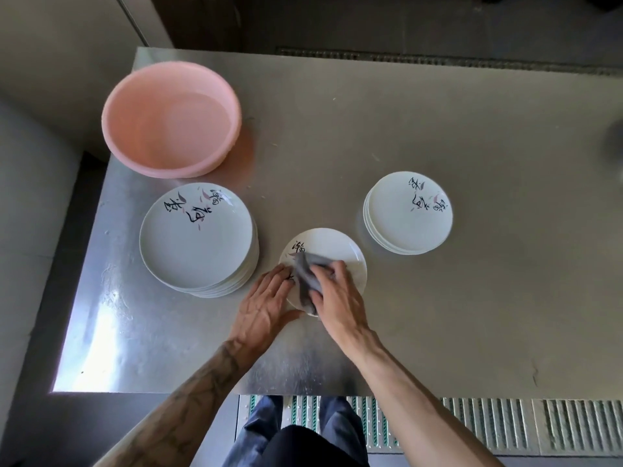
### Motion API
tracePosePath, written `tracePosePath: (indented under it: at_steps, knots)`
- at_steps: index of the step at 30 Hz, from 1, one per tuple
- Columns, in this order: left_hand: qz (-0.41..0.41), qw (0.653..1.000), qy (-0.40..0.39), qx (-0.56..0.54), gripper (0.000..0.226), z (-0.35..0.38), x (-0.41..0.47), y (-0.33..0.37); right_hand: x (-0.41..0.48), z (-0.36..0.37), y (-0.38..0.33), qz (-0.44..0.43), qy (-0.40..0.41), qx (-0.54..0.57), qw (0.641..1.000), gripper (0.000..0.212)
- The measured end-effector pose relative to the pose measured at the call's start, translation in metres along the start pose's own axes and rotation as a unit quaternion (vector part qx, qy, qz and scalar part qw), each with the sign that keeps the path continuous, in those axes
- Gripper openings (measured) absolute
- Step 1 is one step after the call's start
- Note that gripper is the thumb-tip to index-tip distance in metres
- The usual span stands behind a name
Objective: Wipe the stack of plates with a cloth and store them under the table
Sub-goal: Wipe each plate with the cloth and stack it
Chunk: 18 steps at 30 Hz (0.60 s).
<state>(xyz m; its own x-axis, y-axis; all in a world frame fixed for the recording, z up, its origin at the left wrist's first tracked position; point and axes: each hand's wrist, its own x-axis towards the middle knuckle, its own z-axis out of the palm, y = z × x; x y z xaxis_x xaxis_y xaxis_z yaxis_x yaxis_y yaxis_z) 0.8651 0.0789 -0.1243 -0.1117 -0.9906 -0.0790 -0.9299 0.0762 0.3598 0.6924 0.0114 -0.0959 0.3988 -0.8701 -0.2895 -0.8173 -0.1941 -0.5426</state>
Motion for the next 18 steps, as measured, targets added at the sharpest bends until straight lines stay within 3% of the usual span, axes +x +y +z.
tracePosePath:
  at_steps: [3, 8, 11, 14, 18]
  knots:
    - [0.028, 1.0, 0.009, 0.009, 0.051, -0.002, 0.002, -0.009, -0.005, -0.01, 0.012, 0.045, 0.022, -0.024, 0.998, 0.047]
    - [0.018, 0.998, 0.004, 0.066, 0.061, 0.005, 0.002, 0.001, -0.019, 0.004, 0.0, 0.001, -0.036, 0.025, 0.999, 0.045]
    - [0.018, 0.997, 0.012, 0.072, 0.054, 0.005, 0.002, -0.003, -0.005, -0.005, 0.004, 0.006, -0.014, 0.022, 1.0, 0.051]
    - [0.064, 0.996, 0.026, 0.062, 0.041, 0.004, 0.004, -0.014, -0.007, -0.01, 0.014, 0.046, 0.012, 0.01, 0.999, 0.041]
    - [0.056, 0.996, 0.023, 0.073, 0.041, 0.003, 0.008, -0.008, -0.012, 0.001, 0.001, -0.008, -0.051, 0.041, 0.998, 0.03]
